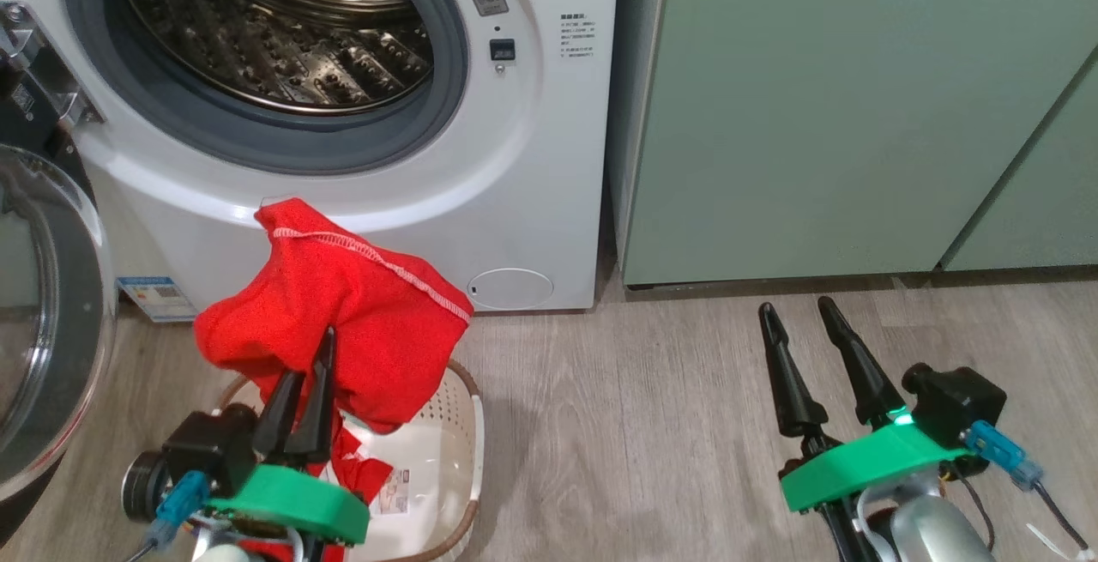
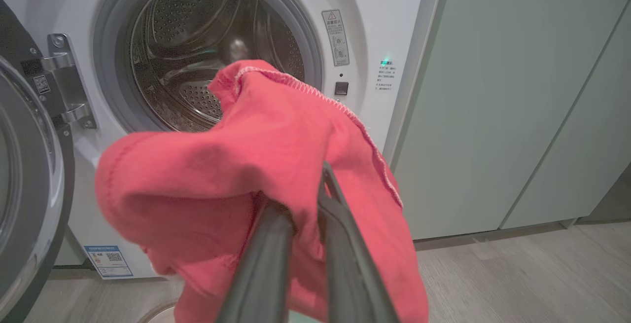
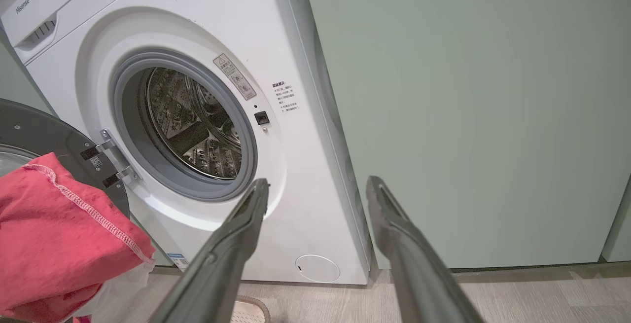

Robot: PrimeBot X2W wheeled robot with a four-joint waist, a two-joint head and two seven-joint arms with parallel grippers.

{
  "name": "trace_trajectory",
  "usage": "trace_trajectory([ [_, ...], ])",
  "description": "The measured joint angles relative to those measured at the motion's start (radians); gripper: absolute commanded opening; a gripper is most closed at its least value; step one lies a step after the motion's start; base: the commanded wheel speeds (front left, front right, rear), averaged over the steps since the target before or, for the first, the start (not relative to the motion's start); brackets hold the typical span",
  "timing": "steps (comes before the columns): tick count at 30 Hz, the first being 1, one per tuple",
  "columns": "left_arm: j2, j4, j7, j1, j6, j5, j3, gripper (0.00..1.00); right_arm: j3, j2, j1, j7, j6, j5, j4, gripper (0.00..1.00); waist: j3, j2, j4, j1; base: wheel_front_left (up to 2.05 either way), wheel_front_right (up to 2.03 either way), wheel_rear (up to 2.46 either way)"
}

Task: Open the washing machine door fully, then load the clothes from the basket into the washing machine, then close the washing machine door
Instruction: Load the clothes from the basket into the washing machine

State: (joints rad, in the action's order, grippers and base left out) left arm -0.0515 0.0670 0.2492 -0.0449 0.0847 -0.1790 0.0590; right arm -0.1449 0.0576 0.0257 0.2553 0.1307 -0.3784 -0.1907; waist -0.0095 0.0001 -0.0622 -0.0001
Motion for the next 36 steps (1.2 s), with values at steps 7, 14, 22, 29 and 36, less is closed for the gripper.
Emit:
trace_trajectory([
  [7,0.000,-0.011,0.000,0.001,-0.012,-0.010,-0.003,0.00,-0.005,0.000,0.000,0.000,0.000,0.000,0.002,1.00,0.017,0.0000,-0.012,0.0000,0.00,0.00,0.00],
  [14,0.001,-0.015,0.000,0.085,-0.017,-0.009,-0.048,0.00,-0.009,0.000,0.010,0.000,0.000,0.000,0.026,1.00,0.097,0.0000,-0.028,0.0000,0.00,0.00,0.00],
  [22,-0.008,0.024,0.003,0.393,0.018,0.067,-0.136,0.00,-0.015,0.000,0.125,0.000,0.000,0.000,0.053,1.00,0.279,0.0000,-0.055,0.0000,0.00,0.00,0.00],
  [29,-0.089,0.135,0.003,0.683,0.028,0.105,-0.176,0.00,-0.040,0.000,0.217,0.000,0.000,-0.012,0.074,1.00,0.446,-0.0001,-0.098,0.0004,0.00,0.00,0.00],
  [36,-0.200,0.344,0.003,1.009,0.037,0.122,-0.173,0.00,-0.064,0.000,0.283,0.000,0.000,-0.048,0.091,1.00,0.590,-0.0001,-0.160,0.0005,0.00,0.00,0.00],
])
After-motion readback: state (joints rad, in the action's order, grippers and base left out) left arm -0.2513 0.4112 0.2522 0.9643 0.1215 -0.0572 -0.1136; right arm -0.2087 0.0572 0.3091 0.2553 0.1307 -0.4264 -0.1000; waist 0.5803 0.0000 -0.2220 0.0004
